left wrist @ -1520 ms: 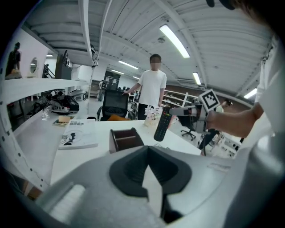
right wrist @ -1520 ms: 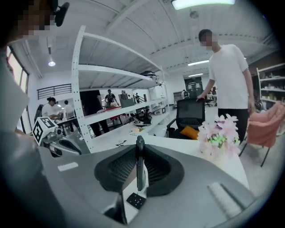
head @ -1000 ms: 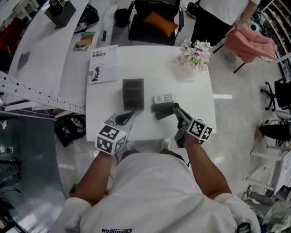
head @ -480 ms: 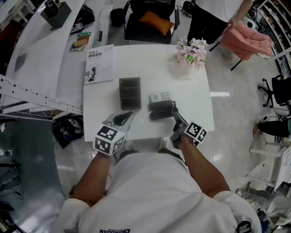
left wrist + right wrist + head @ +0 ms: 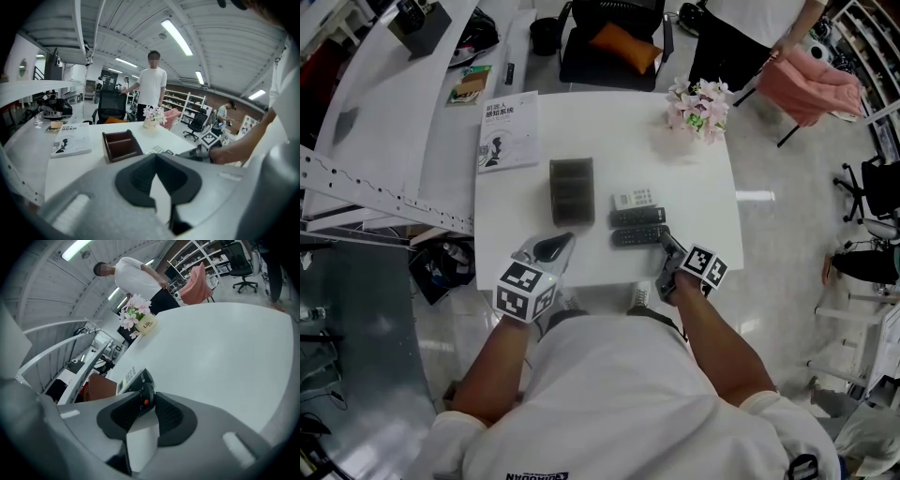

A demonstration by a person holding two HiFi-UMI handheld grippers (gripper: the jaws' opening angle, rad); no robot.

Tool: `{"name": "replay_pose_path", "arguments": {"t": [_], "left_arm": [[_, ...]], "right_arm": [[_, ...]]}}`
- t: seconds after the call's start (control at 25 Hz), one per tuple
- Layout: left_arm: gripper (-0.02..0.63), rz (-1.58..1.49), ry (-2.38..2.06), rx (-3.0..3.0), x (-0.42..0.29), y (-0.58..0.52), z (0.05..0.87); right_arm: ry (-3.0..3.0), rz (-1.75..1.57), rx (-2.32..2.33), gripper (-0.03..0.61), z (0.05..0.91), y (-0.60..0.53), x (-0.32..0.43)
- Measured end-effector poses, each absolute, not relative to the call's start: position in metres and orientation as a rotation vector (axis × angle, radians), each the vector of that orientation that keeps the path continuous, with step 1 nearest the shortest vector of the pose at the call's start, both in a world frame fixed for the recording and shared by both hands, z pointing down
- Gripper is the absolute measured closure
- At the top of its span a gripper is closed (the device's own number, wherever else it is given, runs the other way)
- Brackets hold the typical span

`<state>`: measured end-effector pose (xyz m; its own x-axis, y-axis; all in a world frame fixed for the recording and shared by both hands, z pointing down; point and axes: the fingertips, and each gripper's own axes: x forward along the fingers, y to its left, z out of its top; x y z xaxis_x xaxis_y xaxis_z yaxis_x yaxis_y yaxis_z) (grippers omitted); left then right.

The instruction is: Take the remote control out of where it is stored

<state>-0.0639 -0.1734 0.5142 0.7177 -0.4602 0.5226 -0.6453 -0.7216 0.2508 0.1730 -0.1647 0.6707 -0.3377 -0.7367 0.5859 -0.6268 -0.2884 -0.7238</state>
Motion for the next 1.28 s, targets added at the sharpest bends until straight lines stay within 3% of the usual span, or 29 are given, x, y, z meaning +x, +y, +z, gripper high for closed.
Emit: {"name": "replay_pose_path", "arguments": {"t": [0.2,0.56,0.88,1.28], "left_arm": [[0.612,0.604,-0.845,2.504,-0.067,-0.171,0.515],[0.612,0.597,-0.826,2.515,-0.076,-0.171,0.515],[0.611,0.593,-0.802,2.527,-0.093,-0.17,0.515],[0.612,0.567,-0.728,2.579,-0.107,-0.159,0.505]], "right_arm": [[1.808,-1.755,-1.734,0.442,0.676,-0.162,0.169],[1.811,-1.712,-1.796,0.443,0.673,-0.158,0.174],[2.031,-1.395,-2.012,0.45,0.625,-0.165,0.176],[2.42,-1.009,-1.777,0.571,0.525,-0.176,0.09]]}}
